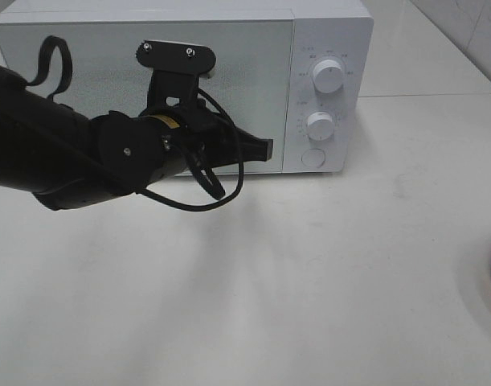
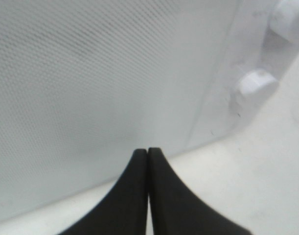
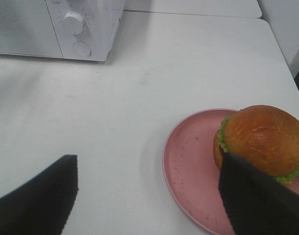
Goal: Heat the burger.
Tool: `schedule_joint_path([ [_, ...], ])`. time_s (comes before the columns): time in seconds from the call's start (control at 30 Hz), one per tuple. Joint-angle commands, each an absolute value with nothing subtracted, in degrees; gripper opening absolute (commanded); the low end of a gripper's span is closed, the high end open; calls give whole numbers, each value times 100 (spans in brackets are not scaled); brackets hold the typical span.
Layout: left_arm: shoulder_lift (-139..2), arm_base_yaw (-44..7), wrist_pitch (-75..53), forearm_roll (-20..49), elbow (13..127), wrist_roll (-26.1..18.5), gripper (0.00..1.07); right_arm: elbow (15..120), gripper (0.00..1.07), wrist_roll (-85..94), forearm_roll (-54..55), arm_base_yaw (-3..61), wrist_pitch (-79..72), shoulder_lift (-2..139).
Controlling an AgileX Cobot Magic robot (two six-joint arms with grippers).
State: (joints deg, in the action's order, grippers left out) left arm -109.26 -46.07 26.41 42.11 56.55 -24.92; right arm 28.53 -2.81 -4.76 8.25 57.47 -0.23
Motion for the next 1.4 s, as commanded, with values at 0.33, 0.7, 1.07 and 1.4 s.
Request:
schedule_joint_path([
  [0.33,-10405,-4194,-1192,4383,5592,-2464,102,2842,76,-206,-481,808,5718,-178],
  [0.7,-9574,-3008,-4028,4011,5598,-2464,101,2842,76,-206,-481,808,5718,-178],
  [1.07,-8749,-1662,-5884,3633,5598,-2418,101,2842,76,-229,-481,808,5718,-178],
  [1.4,-8113,-407,-6566,2120,5558,-1266,101,2842,76,-229,-481,808,5718,-178],
])
